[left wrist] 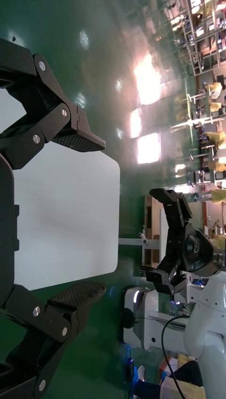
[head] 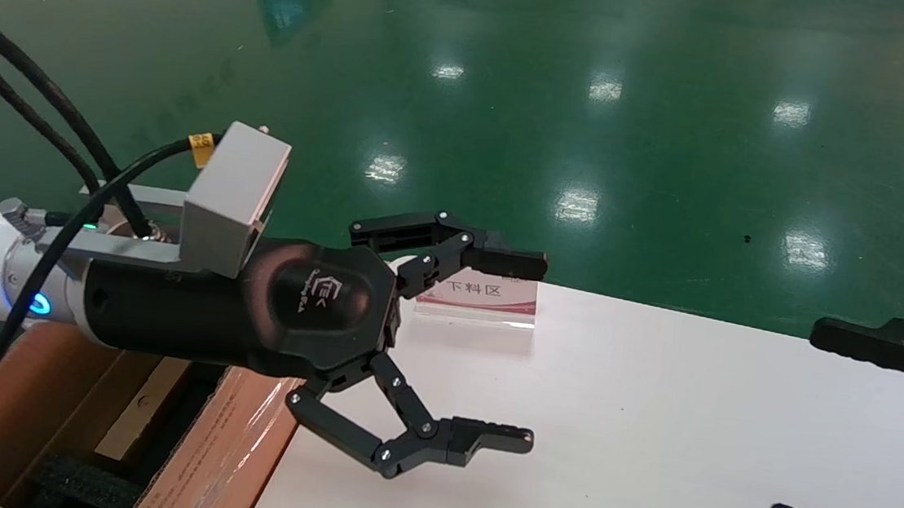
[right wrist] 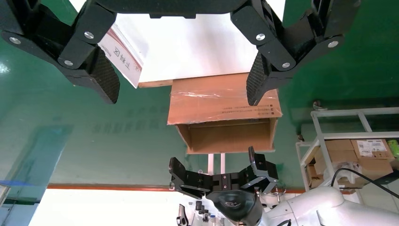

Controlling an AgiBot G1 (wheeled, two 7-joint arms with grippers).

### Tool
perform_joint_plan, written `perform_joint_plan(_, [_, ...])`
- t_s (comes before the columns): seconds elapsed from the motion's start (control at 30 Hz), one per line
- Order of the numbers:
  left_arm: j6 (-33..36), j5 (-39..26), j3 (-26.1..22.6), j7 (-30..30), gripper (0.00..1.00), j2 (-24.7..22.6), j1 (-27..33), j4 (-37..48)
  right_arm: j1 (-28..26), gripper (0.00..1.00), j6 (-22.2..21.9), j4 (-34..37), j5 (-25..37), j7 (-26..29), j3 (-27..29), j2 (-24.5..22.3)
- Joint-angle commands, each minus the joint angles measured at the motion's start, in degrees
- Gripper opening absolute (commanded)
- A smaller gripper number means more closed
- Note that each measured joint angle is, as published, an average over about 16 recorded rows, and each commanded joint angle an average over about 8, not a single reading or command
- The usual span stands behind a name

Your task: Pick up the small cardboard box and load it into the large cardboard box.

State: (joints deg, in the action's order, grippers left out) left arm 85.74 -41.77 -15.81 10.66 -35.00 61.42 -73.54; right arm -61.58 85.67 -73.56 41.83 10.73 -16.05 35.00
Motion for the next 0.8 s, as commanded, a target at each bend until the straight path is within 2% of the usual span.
perform_joint_plan(0.03, [0.02,0.02,0.16,-0.02,1.00,0.00,-0.11,-0.01,0.00,1.00,0.01,0.00,0.01,0.02,0.03,0.01])
perform_joint_plan(0.8, [-0.04,-0.03,-0.19,0.02,1.00,0.01,0.10,0.04,0.02,1.00,0.01,-0.01,0.03,0.02,0.03,0.01])
